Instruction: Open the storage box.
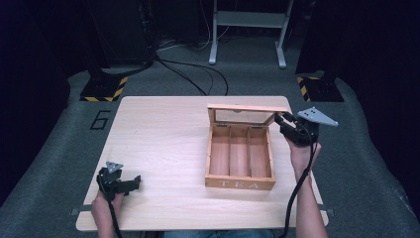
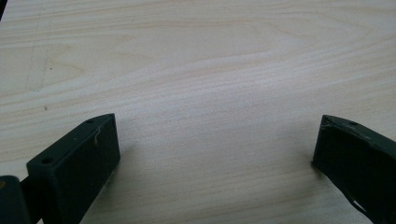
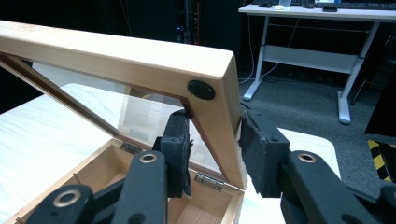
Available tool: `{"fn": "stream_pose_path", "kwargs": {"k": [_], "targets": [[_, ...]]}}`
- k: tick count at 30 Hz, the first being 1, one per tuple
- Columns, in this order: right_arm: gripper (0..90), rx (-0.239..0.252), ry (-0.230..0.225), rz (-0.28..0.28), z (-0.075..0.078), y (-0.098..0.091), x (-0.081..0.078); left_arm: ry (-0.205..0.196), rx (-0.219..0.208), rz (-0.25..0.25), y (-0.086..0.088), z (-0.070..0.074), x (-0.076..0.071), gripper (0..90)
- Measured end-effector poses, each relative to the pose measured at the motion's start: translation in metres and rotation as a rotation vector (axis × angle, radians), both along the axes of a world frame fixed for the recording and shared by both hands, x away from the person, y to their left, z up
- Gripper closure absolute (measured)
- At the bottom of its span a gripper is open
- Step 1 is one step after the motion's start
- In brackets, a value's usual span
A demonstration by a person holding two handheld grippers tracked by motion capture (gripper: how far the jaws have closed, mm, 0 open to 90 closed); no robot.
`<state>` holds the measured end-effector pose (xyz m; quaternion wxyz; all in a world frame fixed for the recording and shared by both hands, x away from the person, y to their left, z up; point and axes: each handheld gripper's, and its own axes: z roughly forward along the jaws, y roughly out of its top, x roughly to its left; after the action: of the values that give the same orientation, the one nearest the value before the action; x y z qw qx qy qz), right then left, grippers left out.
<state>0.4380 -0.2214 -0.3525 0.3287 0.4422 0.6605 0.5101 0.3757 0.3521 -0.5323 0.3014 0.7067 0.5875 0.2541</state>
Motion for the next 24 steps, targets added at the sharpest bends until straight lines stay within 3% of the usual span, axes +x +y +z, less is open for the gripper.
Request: {"fn": "stream_pose_path", "kwargs": {"k": [24], "targets": [[62.2,-0.005,0.0,0.015,-0.009,-0.001,-0.016,0.0,0.0,0.0,0.0,0.0,0.0,0.4]]}}
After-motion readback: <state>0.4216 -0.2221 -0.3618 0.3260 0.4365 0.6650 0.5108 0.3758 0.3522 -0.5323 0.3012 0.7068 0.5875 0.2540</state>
